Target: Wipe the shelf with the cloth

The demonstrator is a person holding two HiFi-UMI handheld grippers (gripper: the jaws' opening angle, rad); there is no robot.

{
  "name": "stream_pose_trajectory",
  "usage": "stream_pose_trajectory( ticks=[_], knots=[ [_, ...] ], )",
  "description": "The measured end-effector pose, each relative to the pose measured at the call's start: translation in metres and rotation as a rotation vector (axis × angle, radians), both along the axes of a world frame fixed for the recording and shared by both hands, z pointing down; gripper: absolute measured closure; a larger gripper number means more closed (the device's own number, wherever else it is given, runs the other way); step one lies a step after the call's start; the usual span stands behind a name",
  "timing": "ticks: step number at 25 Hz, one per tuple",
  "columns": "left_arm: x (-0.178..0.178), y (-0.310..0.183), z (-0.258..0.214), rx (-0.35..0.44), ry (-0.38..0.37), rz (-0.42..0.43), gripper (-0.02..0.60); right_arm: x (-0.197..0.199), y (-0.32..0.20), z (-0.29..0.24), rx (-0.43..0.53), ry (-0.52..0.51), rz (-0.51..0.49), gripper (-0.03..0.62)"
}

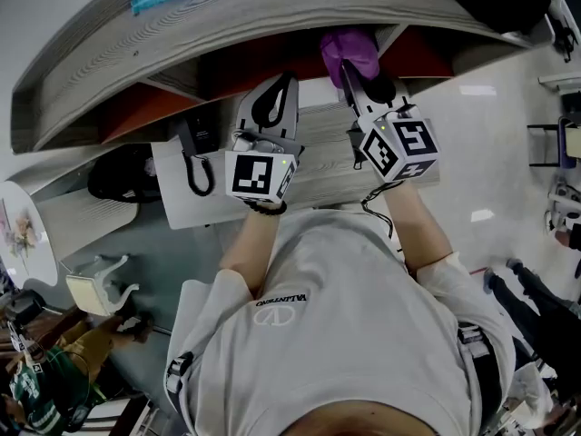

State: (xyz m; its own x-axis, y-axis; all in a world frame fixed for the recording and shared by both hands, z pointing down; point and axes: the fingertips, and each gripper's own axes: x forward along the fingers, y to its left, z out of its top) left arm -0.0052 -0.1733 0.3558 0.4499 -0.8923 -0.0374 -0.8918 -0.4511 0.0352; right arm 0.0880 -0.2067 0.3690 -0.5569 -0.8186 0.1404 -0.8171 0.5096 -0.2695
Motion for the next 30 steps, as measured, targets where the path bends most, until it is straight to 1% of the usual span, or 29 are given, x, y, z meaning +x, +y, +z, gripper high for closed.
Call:
stream_pose_trajectory(
  ticks=[10, 19, 24, 30],
  knots=[
    [0.002, -0.001, -0.017, 0.015, 0.007, 0.005, 0.583, 0.000, 0.001, -0.023, 0.032, -0.016, 0.009, 0.513],
    [-0.002, 0.004, -0.013, 0.010, 0.013, 0.006, 0.583, 0.000, 0.000, -0.045, 0.065, -0.023, 0.018, 0.513],
    [-0.002, 0.007, -0.023, 0.025, 0.018, 0.014, 0.582, 0.000, 0.000, -0.055, 0.081, -0.021, 0.029, 0.513],
    [0.002, -0.001, -0.045, 0.037, -0.018, 0.020, 0.583, 0.001, -0.001, -0.062, 0.089, -0.022, 0.048, 0.513]
  ],
)
